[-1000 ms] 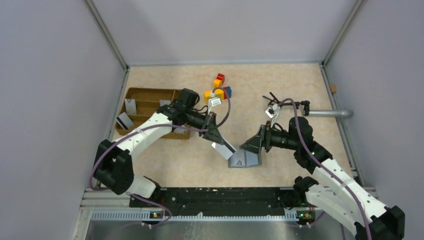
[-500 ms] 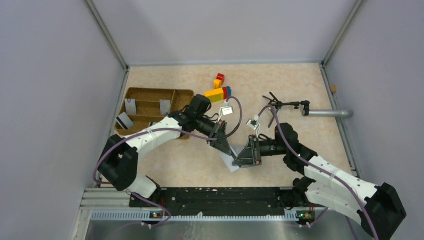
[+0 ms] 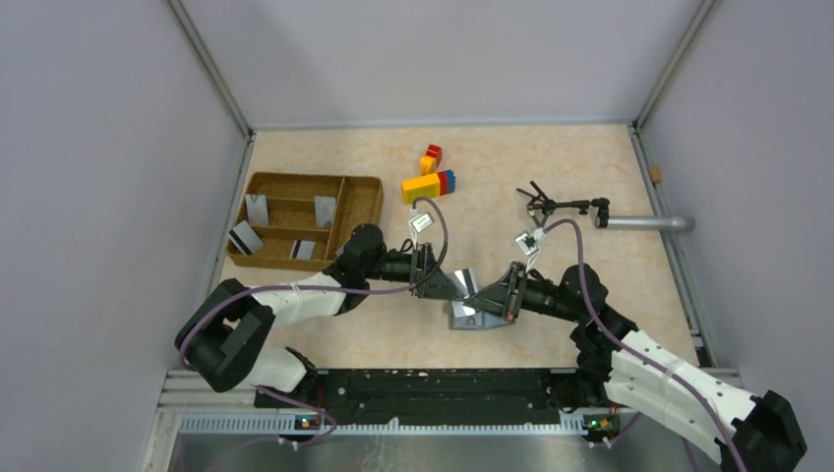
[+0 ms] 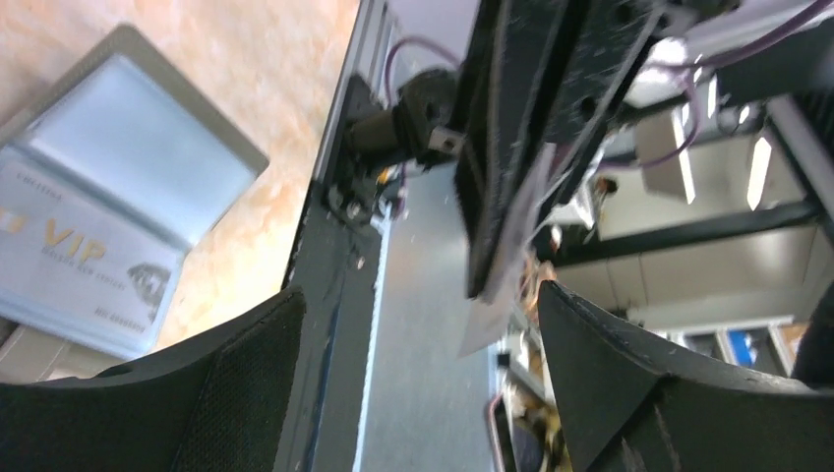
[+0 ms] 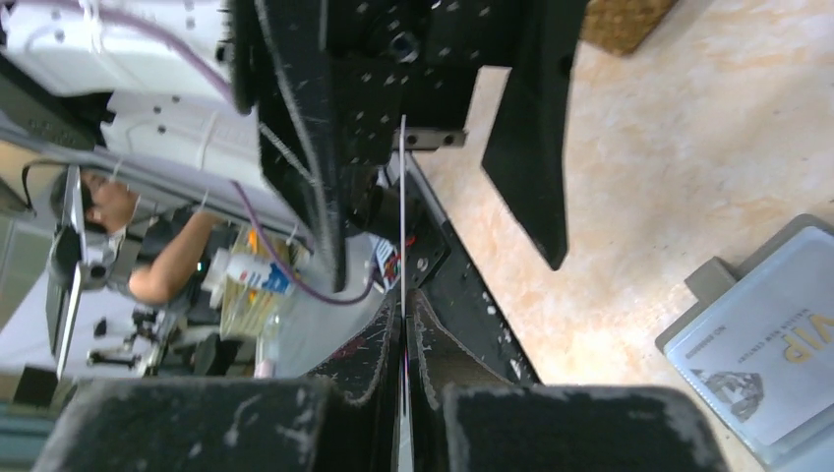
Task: Put the credit cards into the card holder
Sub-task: Pick up the credit card from the storage box, then insert the credit card into the card holder.
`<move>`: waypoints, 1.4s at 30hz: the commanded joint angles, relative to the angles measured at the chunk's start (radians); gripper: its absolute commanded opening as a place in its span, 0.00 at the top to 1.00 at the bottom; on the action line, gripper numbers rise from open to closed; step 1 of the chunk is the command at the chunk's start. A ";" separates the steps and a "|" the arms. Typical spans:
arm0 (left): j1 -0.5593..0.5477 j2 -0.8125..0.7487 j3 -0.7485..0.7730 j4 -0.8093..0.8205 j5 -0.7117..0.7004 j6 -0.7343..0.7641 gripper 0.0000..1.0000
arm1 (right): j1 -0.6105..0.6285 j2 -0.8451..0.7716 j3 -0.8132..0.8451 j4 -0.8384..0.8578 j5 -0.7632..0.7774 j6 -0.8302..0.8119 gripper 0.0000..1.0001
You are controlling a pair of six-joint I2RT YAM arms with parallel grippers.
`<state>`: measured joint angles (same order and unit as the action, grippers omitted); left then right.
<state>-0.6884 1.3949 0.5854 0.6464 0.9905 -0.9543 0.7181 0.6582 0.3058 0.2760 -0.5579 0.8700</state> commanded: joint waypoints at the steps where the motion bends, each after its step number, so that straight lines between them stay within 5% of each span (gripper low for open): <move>1: -0.046 -0.029 -0.090 0.562 -0.214 -0.306 0.16 | 0.009 -0.028 -0.063 0.242 0.125 0.089 1.00; 9: -0.098 0.031 -0.119 0.738 -0.294 -0.385 0.56 | 0.009 -0.044 -0.065 0.245 0.123 0.084 1.00; 17: -0.101 -0.057 -0.130 0.521 -0.339 -0.278 0.63 | 0.009 -0.084 -0.077 0.218 0.147 0.084 1.00; 24: -0.100 -0.112 -0.109 0.339 -0.322 -0.202 0.98 | 0.009 -0.084 -0.065 0.190 0.150 0.074 1.00; 26: -0.100 -0.125 -0.111 0.292 -0.329 -0.182 1.00 | 0.010 -0.088 -0.049 0.135 0.161 0.061 1.00; 28: -0.100 -0.144 -0.111 0.202 -0.361 -0.150 1.00 | 0.009 -0.094 -0.007 -0.013 0.214 0.025 0.82; 30: -0.100 -0.159 -0.107 0.067 -0.423 -0.109 1.00 | 0.008 -0.101 0.057 -0.219 0.312 -0.026 0.49; 32: -0.100 -0.158 -0.098 -0.044 -0.482 -0.076 1.00 | 0.007 -0.098 0.127 -0.457 0.455 -0.055 0.30; 37: -0.102 -0.072 -0.073 -0.137 -0.499 -0.062 1.00 | 0.001 -0.046 0.242 -0.803 0.708 -0.096 0.20; 42: -0.110 0.036 -0.054 -0.083 -0.473 -0.087 1.00 | 0.000 0.064 0.232 -0.811 0.728 -0.110 0.20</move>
<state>-0.7887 1.3685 0.4843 0.5491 0.5171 -1.0481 0.7189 0.6479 0.5255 -0.4122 0.0822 0.7998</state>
